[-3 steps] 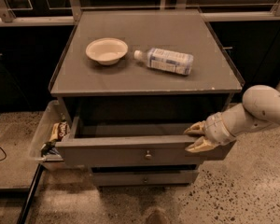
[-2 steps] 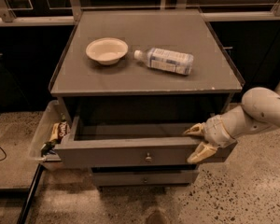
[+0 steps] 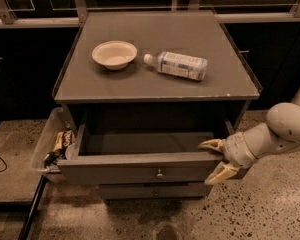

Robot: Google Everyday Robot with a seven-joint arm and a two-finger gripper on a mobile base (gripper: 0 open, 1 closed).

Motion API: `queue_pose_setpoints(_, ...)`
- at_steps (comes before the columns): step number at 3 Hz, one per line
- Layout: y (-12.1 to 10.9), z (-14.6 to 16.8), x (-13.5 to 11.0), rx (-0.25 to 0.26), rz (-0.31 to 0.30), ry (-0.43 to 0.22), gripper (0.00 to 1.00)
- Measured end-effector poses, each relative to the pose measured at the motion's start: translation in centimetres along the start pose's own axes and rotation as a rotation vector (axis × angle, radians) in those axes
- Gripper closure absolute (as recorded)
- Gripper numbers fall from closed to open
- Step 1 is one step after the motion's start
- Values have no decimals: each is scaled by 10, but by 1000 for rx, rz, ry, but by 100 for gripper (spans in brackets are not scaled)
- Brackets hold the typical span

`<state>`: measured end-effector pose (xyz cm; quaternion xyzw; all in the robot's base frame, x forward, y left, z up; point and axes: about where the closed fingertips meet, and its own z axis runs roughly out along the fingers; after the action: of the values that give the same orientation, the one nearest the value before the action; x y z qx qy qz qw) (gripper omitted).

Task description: Open top drawer

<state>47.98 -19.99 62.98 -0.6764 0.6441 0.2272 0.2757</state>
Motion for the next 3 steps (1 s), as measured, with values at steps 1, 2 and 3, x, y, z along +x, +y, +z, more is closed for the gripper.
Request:
queue_pose_setpoints(1,-1,-2,-2,0,0,0,61)
queue_pose_setpoints(2,7,-7,-3,3,-3,9,84)
queue_pose_setpoints(3,7,-7,-3,3,-3,9,81)
